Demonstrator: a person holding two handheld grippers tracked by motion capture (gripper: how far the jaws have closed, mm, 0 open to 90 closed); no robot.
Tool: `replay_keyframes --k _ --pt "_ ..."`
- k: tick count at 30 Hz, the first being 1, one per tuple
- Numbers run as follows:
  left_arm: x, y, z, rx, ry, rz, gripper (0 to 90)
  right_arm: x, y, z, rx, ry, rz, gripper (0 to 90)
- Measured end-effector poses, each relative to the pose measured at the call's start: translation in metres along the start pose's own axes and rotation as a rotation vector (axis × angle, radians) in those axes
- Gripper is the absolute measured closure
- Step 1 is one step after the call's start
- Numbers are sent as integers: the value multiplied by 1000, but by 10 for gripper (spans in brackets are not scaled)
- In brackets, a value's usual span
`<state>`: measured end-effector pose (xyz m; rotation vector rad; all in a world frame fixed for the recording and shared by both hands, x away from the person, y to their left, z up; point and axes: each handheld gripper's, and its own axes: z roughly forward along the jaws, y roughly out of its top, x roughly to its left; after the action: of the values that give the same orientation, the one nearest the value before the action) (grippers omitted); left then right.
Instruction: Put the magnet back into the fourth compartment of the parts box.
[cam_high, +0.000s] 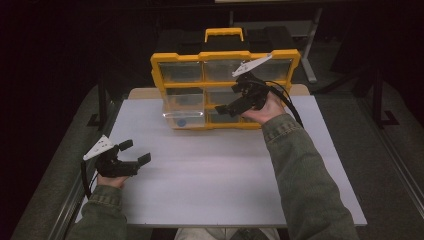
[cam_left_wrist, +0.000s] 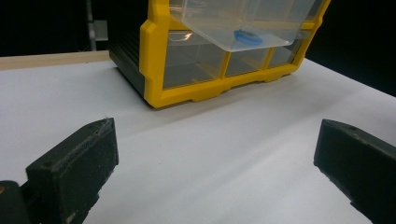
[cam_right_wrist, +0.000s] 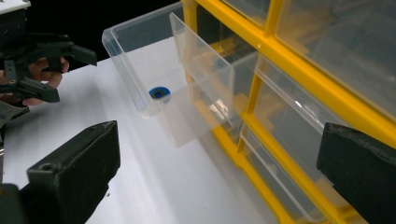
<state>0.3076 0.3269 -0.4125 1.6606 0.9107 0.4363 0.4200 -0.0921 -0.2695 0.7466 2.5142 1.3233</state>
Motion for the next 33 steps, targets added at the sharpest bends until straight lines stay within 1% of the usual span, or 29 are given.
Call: replay_keyframes --k 8,11,12,14,18,24,25,27,33 --pt "0 0 0 1 0 0 0 -6 -18 -7 -16 -5 38 0" --pt "-1 0 1 3 0 1 0 -7 -22 -9 -18 -5 40 0" --pt "-1 0 1 3 0 1 0 -8 -26 -10 -21 -3 49 0" --pt "-1 0 1 2 1 0 0 -8 -30 -12 -26 -5 51 0" --pt "0 0 1 3 0 -1 0 -8 -39 -14 -34 -5 57 0" --pt "0 0 2 6 1 0 0 -12 -54 -16 -43 -11 85 0" --pt "0 0 2 6 1 0 0 -12 -54 -16 -43 -11 85 0" --pt "0 0 2 6 0 2 0 -13 -61 -17 -42 -15 100 0" --pt "0 0 2 7 0 3 0 -15 -72 -19 -47 -21 116 0"
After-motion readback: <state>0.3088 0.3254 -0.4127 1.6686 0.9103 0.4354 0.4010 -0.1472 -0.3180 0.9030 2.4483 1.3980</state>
